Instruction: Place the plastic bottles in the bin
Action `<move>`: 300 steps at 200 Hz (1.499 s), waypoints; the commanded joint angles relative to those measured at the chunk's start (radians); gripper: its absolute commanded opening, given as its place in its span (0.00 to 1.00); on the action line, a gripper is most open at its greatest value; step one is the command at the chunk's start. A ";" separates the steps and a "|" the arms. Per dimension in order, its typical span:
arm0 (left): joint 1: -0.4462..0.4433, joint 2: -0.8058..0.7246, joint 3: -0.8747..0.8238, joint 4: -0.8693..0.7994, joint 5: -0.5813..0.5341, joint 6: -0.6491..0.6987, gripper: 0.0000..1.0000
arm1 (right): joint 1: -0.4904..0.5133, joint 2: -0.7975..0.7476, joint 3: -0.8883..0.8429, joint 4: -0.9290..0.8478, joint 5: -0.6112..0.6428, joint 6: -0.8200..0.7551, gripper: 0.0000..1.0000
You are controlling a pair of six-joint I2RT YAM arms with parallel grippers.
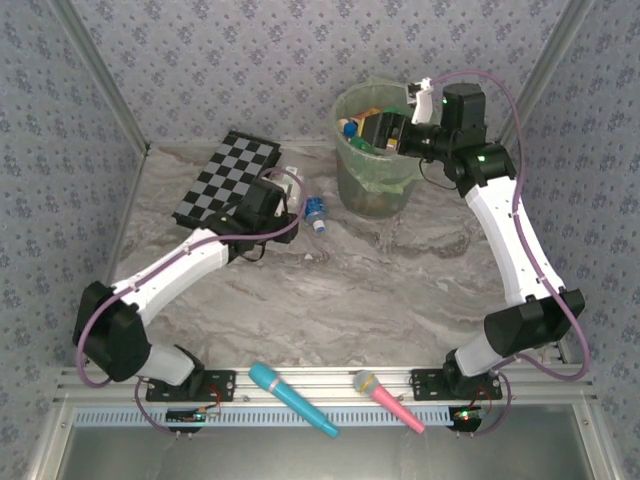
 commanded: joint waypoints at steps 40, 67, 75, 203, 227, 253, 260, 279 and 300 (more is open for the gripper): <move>-0.117 -0.061 0.178 -0.027 -0.141 0.221 0.41 | 0.107 0.168 0.234 -0.229 -0.117 -0.086 0.82; -0.144 -0.061 0.213 -0.028 -0.166 0.251 0.42 | 0.130 0.222 0.299 -0.293 -0.118 -0.100 0.82; -0.152 -0.064 0.221 -0.028 -0.167 0.257 0.42 | 0.133 0.232 0.304 -0.295 -0.121 -0.098 0.82; -0.204 -0.065 0.258 -0.052 -0.183 0.264 0.48 | 0.141 0.272 0.329 -0.277 -0.237 -0.053 0.58; -0.204 -0.067 0.268 -0.059 -0.178 0.244 0.71 | 0.125 0.234 0.293 -0.227 -0.218 -0.032 0.58; -0.204 -0.089 0.263 -0.045 -0.198 0.225 1.00 | 0.091 0.200 0.288 -0.213 -0.183 -0.023 0.58; -0.204 -0.097 0.261 -0.039 -0.206 0.220 1.00 | 0.078 0.189 0.287 -0.213 -0.165 -0.023 0.58; -0.200 -0.111 0.262 -0.030 -0.220 0.207 1.00 | 0.034 0.150 0.280 -0.201 -0.098 -0.023 0.58; -0.194 -0.118 0.264 -0.028 -0.225 0.195 1.00 | -0.013 0.093 0.260 -0.162 0.011 -0.020 0.58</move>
